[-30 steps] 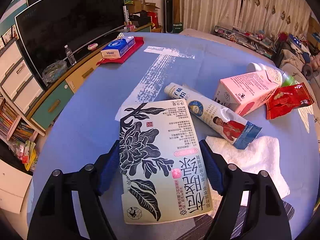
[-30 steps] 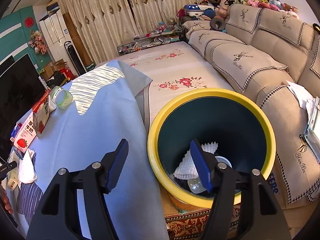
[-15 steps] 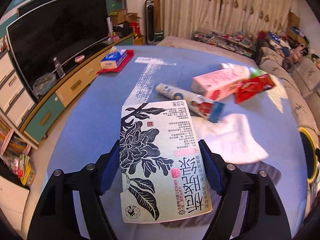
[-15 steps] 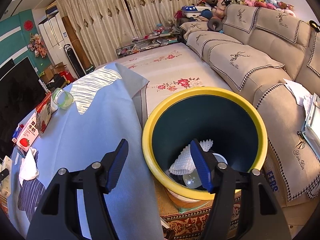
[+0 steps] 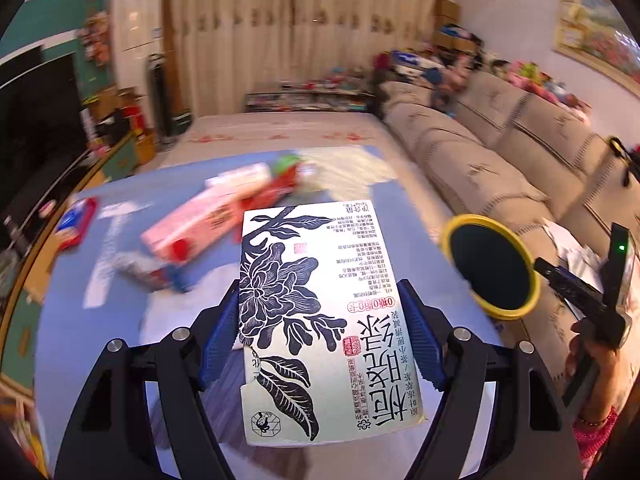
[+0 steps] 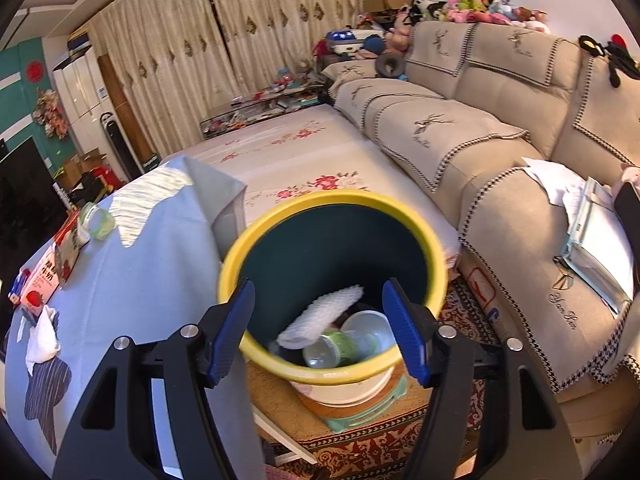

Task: Collect trash
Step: 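Carry the printed carton over the bin and open the left gripper, then grasp the red snack wrapper with the right gripper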

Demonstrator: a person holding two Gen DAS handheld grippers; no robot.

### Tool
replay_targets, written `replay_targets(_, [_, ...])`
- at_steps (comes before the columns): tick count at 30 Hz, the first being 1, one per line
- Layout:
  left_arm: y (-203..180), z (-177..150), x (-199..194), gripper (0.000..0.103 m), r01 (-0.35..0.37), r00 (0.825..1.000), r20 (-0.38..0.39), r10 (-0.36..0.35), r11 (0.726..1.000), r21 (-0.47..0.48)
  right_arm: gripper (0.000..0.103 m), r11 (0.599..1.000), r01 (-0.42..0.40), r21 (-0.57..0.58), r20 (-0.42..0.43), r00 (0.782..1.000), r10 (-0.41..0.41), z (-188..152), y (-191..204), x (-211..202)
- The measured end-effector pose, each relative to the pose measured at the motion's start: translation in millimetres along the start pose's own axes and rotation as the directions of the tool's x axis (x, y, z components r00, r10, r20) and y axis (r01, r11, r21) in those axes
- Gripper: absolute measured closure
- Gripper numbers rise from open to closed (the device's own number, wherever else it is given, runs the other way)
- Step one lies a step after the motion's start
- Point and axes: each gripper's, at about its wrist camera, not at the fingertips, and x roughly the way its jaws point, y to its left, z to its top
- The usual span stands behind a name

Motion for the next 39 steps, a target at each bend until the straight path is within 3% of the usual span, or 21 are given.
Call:
replay_targets(5, [-75.7, 27.2, 41.5, 0.029, 0.149, 0.988, -0.052, -0.144, 0.984, 0.103, 0.039, 0.998, 0.044, 0.039, 0.005, 0.999, -0.044, 1.8, -31.4, -4.0])
replay_targets(10, [-144.8, 44.7, 91.4, 0.029, 0.244, 0.967, -0.12, -0.226, 0.955, 0.168, 0.039, 0.993, 0.082, 0.084, 0.007, 0.997, -0.083, 0.6, -66.7, -8.9])
replay_targets(18, [-228.8, 57.5, 174.7, 0.029, 0.31, 0.939, -0.223, -0.26, 0.923, 0.229, 0.039, 0.98, 0.131, 0.148, 0.001, 0.991, -0.133, -1.1, -110.6, -8.6])
replay_targets(22, [-257.1, 61.0, 203.5, 0.028, 0.31, 0.94, -0.228, -0.255, 0.918, 0.247, 0.039, 0.979, 0.132, 0.155, -0.009, 0.991, -0.132, -2.1, -117.8, -5.0])
replay_targets(25, [-263.9, 63.6, 215.0, 0.026, 0.296, 0.945, -0.217, -0.245, 0.923, 0.247, 0.038, 0.979, 0.127, 0.159, -0.011, 0.992, -0.127, -3.4, -120.6, -5.0])
replay_targets(27, [-261.0, 66.8, 213.9, 0.014, 0.29, 0.949, -0.199, -0.246, 0.927, 0.238, 0.038, 0.979, 0.127, 0.159, -0.011, 0.992, -0.127, -3.7, -118.8, -5.4])
replay_targets(30, [-242.1, 73.5, 194.0, 0.011, 0.276, 0.958, -0.139, -0.249, 0.936, 0.221, 0.038, 0.98, 0.123, 0.155, -0.008, 0.992, -0.123, -2.6, -115.8, -6.3])
replay_targets(39, [-121.5, 63.4, 83.9, 0.005, 0.248, 0.963, 0.076, -0.258, 0.961, 0.119, 0.037, 0.992, 0.091, 0.089, 0.002, 0.996, -0.091, 0.8, -72.2, -9.8])
